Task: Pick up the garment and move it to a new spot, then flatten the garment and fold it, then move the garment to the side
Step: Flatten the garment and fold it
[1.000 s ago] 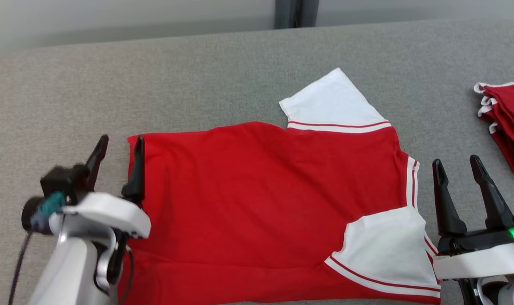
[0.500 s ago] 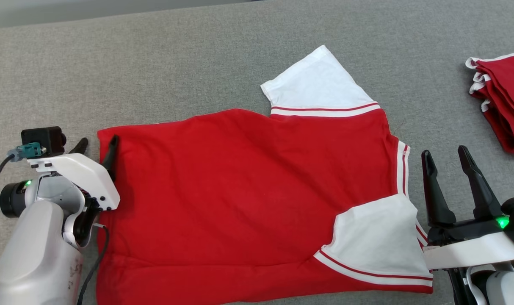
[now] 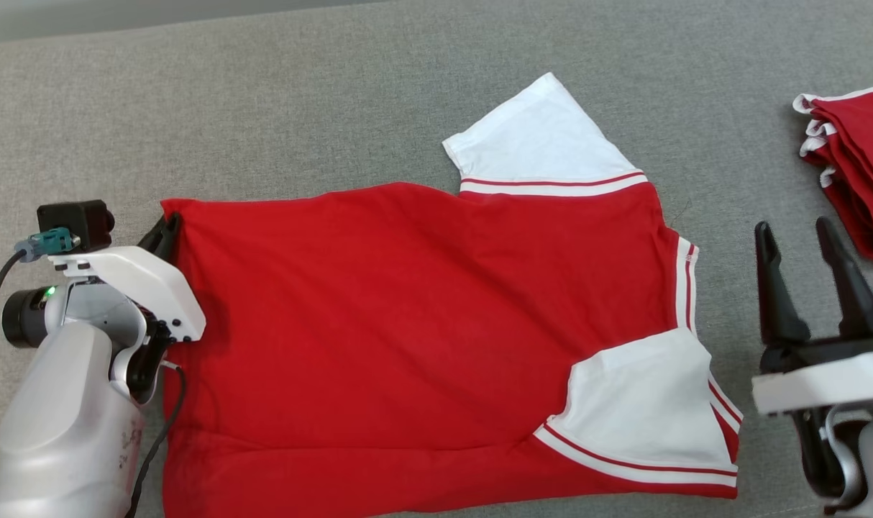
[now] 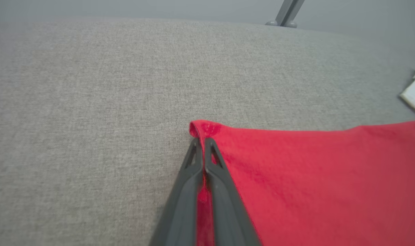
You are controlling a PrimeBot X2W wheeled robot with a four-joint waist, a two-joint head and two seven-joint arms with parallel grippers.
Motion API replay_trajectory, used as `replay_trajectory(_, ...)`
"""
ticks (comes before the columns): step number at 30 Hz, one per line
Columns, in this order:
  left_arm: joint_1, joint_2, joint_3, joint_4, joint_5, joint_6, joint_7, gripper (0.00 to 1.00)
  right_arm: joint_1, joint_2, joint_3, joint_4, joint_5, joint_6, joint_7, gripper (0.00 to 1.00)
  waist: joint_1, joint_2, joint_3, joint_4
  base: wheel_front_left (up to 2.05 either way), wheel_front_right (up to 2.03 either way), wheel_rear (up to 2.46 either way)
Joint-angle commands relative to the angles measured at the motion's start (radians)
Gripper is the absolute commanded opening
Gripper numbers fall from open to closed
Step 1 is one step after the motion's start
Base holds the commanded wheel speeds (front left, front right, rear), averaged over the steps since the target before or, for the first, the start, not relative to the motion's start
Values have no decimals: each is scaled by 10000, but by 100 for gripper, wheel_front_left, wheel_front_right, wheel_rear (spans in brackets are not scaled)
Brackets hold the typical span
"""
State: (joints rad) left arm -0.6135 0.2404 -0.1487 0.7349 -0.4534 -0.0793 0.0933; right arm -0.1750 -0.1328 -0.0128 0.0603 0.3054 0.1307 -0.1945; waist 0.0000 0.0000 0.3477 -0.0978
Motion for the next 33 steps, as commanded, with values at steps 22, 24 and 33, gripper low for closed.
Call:
replay_trajectory(22, -1789, -1095, -918, -542, 326, -157, -1175, 0, -6564, -2535, 2882, 4817, 2233, 2, 759, 100, 0, 0, 1837, 1836, 0, 0, 0)
replay_trajectory(24, -1883, -1190, -1017, -580, 294, -169, -1271, 0, -7044, -2685, 3422, 5253, 2413, 2, 1173, 100, 0, 0, 1943, 1990, 0, 0, 0)
replay_trajectory(33, -2023, -1411, -1389, -667, 258, -242, -1546, 0, -8544, -3265, 5534, 6661, 3484, 2, 3190, 100, 0, 0, 2129, 2327, 0, 0, 0)
